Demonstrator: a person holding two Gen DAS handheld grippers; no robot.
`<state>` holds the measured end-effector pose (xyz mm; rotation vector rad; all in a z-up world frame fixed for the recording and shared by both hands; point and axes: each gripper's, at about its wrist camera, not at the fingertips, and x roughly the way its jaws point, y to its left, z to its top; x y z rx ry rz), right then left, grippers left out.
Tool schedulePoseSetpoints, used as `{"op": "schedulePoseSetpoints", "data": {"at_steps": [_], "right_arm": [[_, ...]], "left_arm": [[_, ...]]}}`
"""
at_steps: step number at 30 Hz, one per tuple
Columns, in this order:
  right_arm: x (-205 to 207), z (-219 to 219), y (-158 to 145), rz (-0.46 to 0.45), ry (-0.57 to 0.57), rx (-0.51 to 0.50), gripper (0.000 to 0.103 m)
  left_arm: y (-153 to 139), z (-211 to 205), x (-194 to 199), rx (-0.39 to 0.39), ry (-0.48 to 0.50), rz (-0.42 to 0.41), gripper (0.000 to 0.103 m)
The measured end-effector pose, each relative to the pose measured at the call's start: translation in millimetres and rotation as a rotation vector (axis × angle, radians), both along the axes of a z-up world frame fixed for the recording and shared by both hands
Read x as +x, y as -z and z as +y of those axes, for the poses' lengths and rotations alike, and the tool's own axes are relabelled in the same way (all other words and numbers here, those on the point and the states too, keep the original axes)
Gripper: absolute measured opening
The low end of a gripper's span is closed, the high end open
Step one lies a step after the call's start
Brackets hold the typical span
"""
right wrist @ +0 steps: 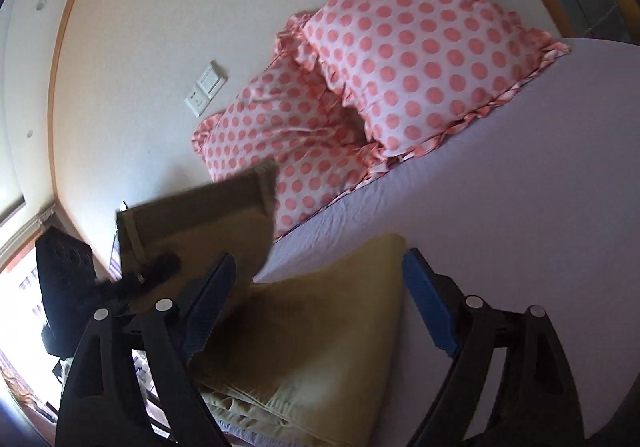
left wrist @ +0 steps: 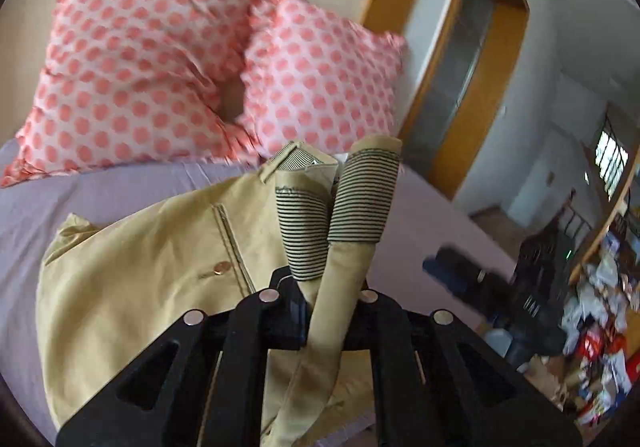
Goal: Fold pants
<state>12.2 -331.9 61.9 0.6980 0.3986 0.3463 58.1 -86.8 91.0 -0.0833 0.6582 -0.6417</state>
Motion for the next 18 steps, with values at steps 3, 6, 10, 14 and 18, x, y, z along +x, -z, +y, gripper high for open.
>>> {"op": "schedulePoseSetpoints", "data": {"at_steps": [3, 6, 10, 14, 18], "right_arm": [[-9.4, -27.8, 2.8, 0.031, 0.054, 0.022, 0.092], [-3.3, -40.4, 5.9, 0.062, 0.025, 0.044, 0.093], [17.0, -31.6, 8.3, 0.108, -0.082, 0.068, 0.093], [37.4, -7.8, 8.1, 0.173, -0.166, 0.000, 0.093], [56.9, 14.2, 15.0, 0.255, -0.233, -0.115, 0.084]], "left_arm": [[53.2, -36.8, -4.6, 0.105, 0.084, 0.101, 0.008], [50.2, -42.1, -25.0, 0.143, 0.063, -0.005, 0.008], [50.0, -55.1, -25.2, 0.180, 0.093, -0.012, 0.009], [57.9, -55.4, -27.7, 0.195, 0.149, 0.045, 0.032], [30.3, -5.3, -38.9, -0.004, 0.208, 0.073, 0.068]]}}
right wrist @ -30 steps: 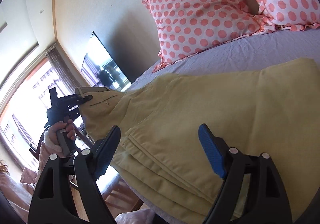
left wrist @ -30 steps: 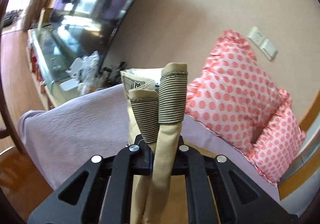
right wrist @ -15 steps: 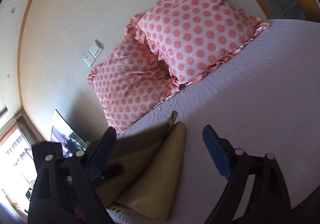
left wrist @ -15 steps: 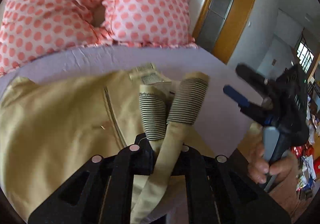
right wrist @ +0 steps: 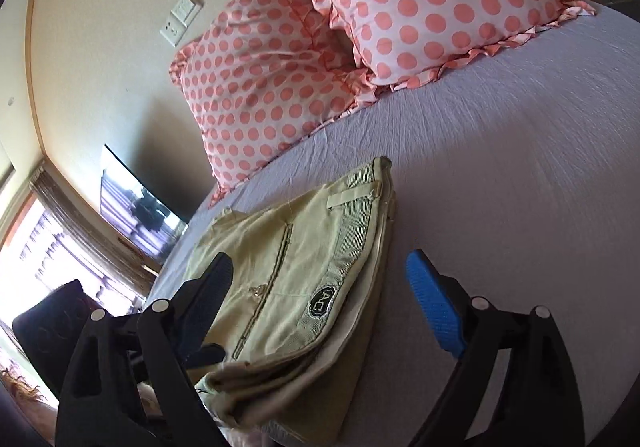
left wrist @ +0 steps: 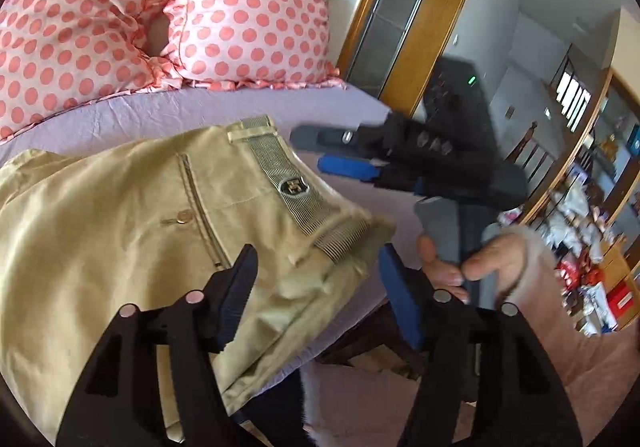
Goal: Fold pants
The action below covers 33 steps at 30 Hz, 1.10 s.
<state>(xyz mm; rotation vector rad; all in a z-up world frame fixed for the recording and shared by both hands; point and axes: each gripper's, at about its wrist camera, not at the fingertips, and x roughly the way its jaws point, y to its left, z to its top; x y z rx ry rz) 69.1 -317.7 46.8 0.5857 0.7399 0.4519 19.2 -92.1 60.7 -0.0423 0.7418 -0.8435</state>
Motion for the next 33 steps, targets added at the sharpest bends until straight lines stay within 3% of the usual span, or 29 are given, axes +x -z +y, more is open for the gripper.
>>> {"op": "schedulePoseSetpoints", "data": {"at_steps": [2, 4, 7, 8, 13, 17, 18, 19, 21, 22, 24, 28, 33], "right_arm": [[11.9, 4.2, 8.1, 0.050, -0.009, -0.039, 0.076], [23.3, 4.7, 18.3, 0.102, -0.003, -0.061, 0.068], [34.1, 3.3, 27.7, 0.123, -0.009, -0.055, 0.054], [37.3, 4.5, 29.9, 0.135, -0.034, -0.036, 0.037], [47.0, 6.6, 35.7, 0.144, -0.083, 0.011, 0.035], [52.0, 2.3, 37.6, 0.155, -0.107, 0.069, 0.033], [52.5, 5.1, 37.4, 0.154, -0.126, 0.071, 0.032], [52.6, 8.0, 37.8, 0.155, -0.150, 0.081, 0.029], [52.7, 11.1, 37.1, 0.152, -0.194, 0.121, 0.013], [51.2, 10.6, 33.7, 0.135, -0.212, 0.158, 0.012], [46.3, 12.7, 19.0, 0.078, -0.227, 0.177, 0.010], [58.5, 22.4, -15.6, -0.018, -0.243, 0.138, 0.008], [111.2, 9.5, -33.7, -0.074, -0.164, 0.124, 0.008]], "left_arm": [[-11.7, 37.9, 8.5, -0.024, -0.097, -0.011, 0.077], [-13.4, 85.4, 29.8, 0.009, -0.275, -0.007, 0.077], [-0.5, 148.8, 66.7, 0.037, -0.465, 0.103, 0.076], [6.2, 163.2, 77.7, 0.042, -0.488, 0.145, 0.076], [41.8, 200.0, 123.4, -0.027, -0.495, 0.345, 0.075], [47.9, 201.4, 131.9, -0.129, -0.420, 0.384, 0.076], [51.1, 197.8, 135.7, -0.158, -0.383, 0.408, 0.072], [52.3, 195.1, 137.3, -0.157, -0.380, 0.406, 0.065], [52.9, 194.2, 139.1, -0.147, -0.379, 0.418, 0.015], [51.5, 196.2, 139.8, -0.170, -0.369, 0.425, 0.009], [42.6, 198.8, 136.8, -0.197, -0.355, 0.411, 0.007], [15.1, 190.1, 144.1, -0.180, -0.351, 0.335, 0.006], [-11.6, 172.9, 196.7, -0.145, -0.415, 0.214, 0.007]]}}
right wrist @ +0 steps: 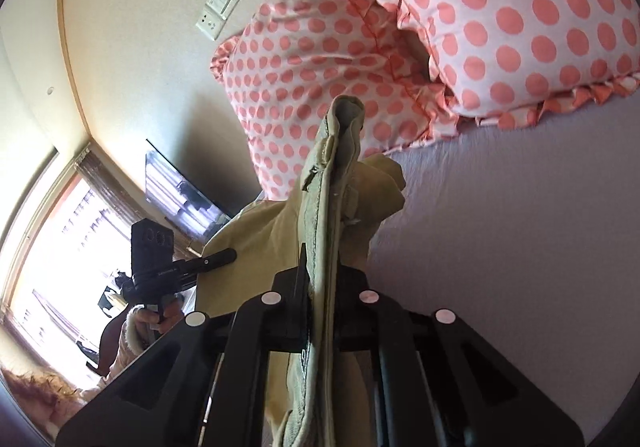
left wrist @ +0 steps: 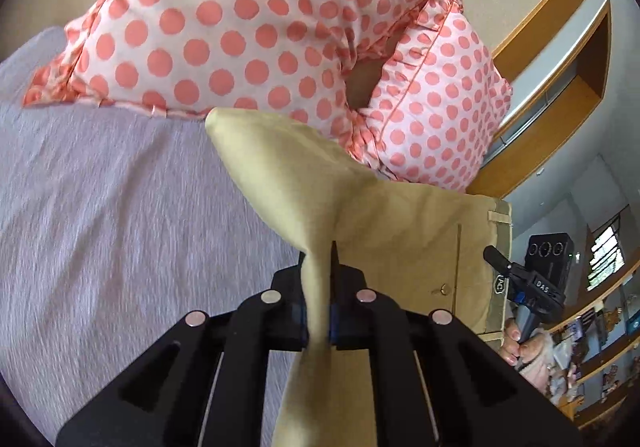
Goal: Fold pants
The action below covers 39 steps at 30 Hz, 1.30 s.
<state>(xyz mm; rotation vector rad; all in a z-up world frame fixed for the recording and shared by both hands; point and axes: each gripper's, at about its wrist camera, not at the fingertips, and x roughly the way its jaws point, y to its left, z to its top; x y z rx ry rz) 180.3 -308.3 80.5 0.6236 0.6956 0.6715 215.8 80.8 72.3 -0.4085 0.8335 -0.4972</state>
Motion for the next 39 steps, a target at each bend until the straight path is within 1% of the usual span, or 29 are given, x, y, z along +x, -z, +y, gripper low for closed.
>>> {"op": "schedulePoseSetpoints", "data": {"at_steps": [2, 3, 4, 5, 6, 7, 8, 9, 10, 11, 12, 13, 14, 15, 17, 18, 19, 21, 22, 23, 25, 26, 28, 29, 31, 32, 35, 37, 39], "right_arm": [[28.8, -8.9, 7.1, 0.027, 0.058, 0.013, 0.008], [42.6, -11.8, 12.7, 0.047, 0.098, -0.002, 0.008], [53.8, -11.2, 19.6, 0.067, 0.127, -0.039, 0.009], [64.0, -9.6, 28.1, 0.107, 0.160, -0.100, 0.012], [71.2, -8.1, 36.6, 0.159, 0.196, -0.172, 0.019], [74.0, -7.9, 42.2, 0.206, 0.232, -0.246, 0.021], [71.1, -10.6, 43.1, 0.222, 0.264, -0.297, 0.025], [63.8, -15.6, 40.4, 0.206, 0.287, -0.304, 0.037], [52.7, -21.9, 33.8, 0.173, 0.316, -0.292, 0.045], [41.8, -26.2, 26.7, 0.135, 0.333, -0.272, 0.056], [31.8, -27.5, 19.2, 0.097, 0.326, -0.241, 0.057], [22.7, -25.5, 12.6, 0.067, 0.293, -0.198, 0.059], [18.5, -21.2, 8.3, 0.053, 0.257, -0.168, 0.068], [15.2, -14.8, 6.3, 0.050, 0.221, -0.148, 0.080], [12.3, 1.5, 9.7, 0.070, 0.153, -0.136, 0.089], [13.8, 10.0, 14.4, 0.096, 0.131, -0.150, 0.091], [18.5, 18.5, 21.4, 0.138, 0.128, -0.190, 0.095], [27.2, 29.2, 42.4, 0.260, 0.152, -0.297, 0.096], [28.1, 31.7, 50.8, 0.303, 0.154, -0.317, 0.096], [21.0, 33.8, 49.4, 0.283, 0.178, -0.343, 0.096], [0.1, 43.0, 43.1, 0.263, 0.228, -0.454, 0.100], [-12.0, 50.7, 39.9, 0.247, 0.247, -0.504, 0.102], [-39.5, 66.3, 38.8, 0.191, 0.253, -0.562, 0.102], [-53.0, 74.4, 40.5, 0.166, 0.267, -0.611, 0.102], [-75.8, 91.6, 47.2, 0.142, 0.328, -0.752, 0.102], [-83.6, 98.1, 52.4, 0.144, 0.332, -0.778, 0.102], [-95.6, 108.5, 67.2, 0.178, 0.298, -0.752, 0.102], [-100.3, 117.2, 68.8, 0.152, 0.326, -0.804, 0.102], [-103.2, 119.9, 69.2, 0.156, 0.329, -0.797, 0.102]], "left_arm": [[2.3, -13.9, 30.1, 0.072, -0.038, -0.019, 0.007], [7.7, -21.3, 45.0, 0.113, -0.055, -0.012, 0.008], [14.9, -27.3, 57.5, 0.162, -0.079, 0.005, 0.009], [22.7, -29.1, 65.7, 0.210, -0.108, 0.034, 0.013], [28.9, -29.3, 70.6, 0.240, -0.129, 0.066, 0.019], [30.9, -24.9, 69.5, 0.229, -0.140, 0.076, 0.021], [28.8, -17.8, 63.3, 0.219, -0.161, 0.060, 0.023], [23.7, -10.2, 54.5, 0.225, -0.188, 0.032, 0.027], [17.1, -3.9, 45.0, 0.234, -0.211, 0.004, 0.032], [9.5, 0.9, 34.2, 0.222, -0.222, -0.025, 0.040], [2.6, 3.3, 23.2, 0.192, -0.218, -0.049, 0.048], [-2.3, 2.0, 14.0, 0.151, -0.189, -0.062, 0.052], [-5.8, -4.2, 8.6, 0.114, -0.145, -0.067, 0.058], [-5.8, -13.0, 4.1, 0.088, -0.096, -0.063, 0.063], [3.8, -35.2, 3.4, 0.080, -0.006, -0.014, 0.072], [13.0, -47.3, 8.0, 0.095, 0.022, 0.032, 0.073], [25.6, -56.7, 12.3, 0.126, 0.028, 0.079, 0.073], [47.7, -66.3, 17.3, 0.190, 0.008, 0.136, 0.071], [49.7, -64.9, 12.3, 0.185, -0.004, 0.114, 0.071], [46.6, -64.0, 4.4, 0.203, -0.030, 0.094, 0.072], [40.0, -63.3, -16.1, 0.256, -0.052, 0.058, 0.077], [37.5, -62.8, -29.5, 0.291, -0.065, 0.037, 0.083], [35.5, -63.5, -57.2, 0.385, -0.097, -0.002, 0.091], [36.7, -65.6, -71.7, 0.444, -0.120, -0.015, 0.096], [42.2, -63.0, -94.6, 0.529, -0.166, -0.024, 0.099], [47.0, -62.9, -104.9, 0.544, -0.177, -0.018, 0.099], [62.4, -56.7, -126.4, 0.506, -0.163, 0.035, 0.099], [63.7, -59.4, -137.6, 0.541, -0.180, 0.005, 0.100], [66.1, -60.2, -141.4, 0.552, -0.187, 0.020, 0.101]]}}
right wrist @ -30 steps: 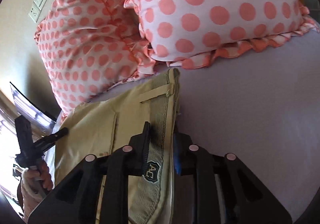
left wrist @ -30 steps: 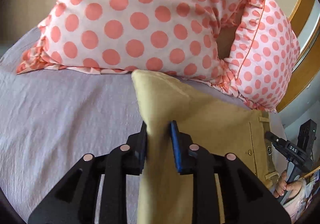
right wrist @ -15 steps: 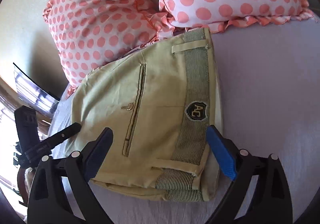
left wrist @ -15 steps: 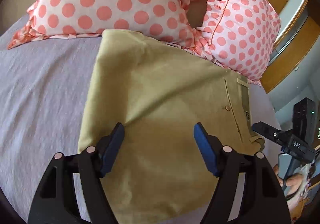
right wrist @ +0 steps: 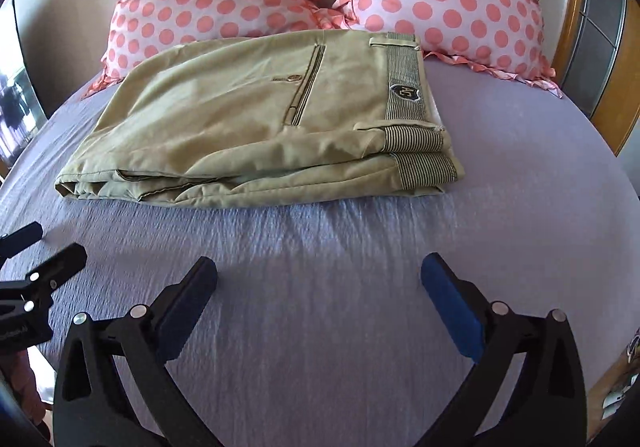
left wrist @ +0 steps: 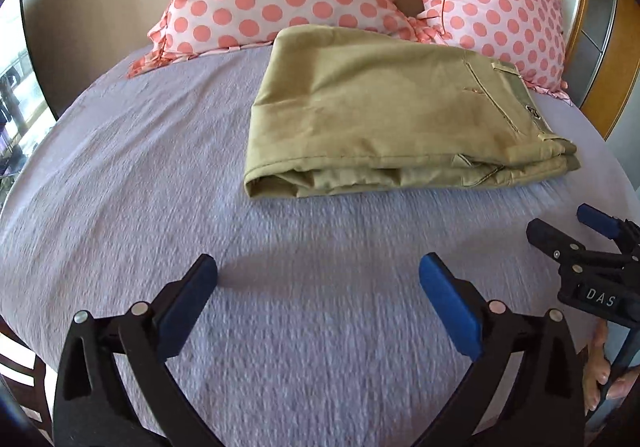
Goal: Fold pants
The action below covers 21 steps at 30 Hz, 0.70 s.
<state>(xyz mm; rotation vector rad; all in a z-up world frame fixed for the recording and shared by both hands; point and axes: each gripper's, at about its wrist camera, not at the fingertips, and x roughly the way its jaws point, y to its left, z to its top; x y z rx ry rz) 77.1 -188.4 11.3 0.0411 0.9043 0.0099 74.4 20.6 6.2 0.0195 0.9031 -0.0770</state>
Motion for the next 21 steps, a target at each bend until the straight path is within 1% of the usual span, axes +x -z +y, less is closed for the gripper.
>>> {"op": "schedulePoseSetpoints", "data": {"at_steps": [2, 3, 7, 21], "right_arm": [[-0.8, 0.5, 0.2, -0.001, 0.010, -0.004, 0.102], [-1.2, 0.5, 0.3, -0.004, 0.014, -0.004, 0.102], [-3.6, 1.4, 1.1, -0.020, 0.022, -0.006, 0.102], [-3.8, 1.0, 1.1, -0.021, 0.021, -0.007, 0.102]], "left_arm": [[2.3, -2.6, -1.1, 0.033, -0.013, -0.003, 0.101], [2.8, -4.1, -1.9, 0.035, -0.018, -0.013, 0.101], [3.2, -4.2, -2.8, 0.028, -0.035, -0.022, 0.101], [3.5, -4.1, -2.5, 0.033, -0.025, -0.026, 0.101]]}}
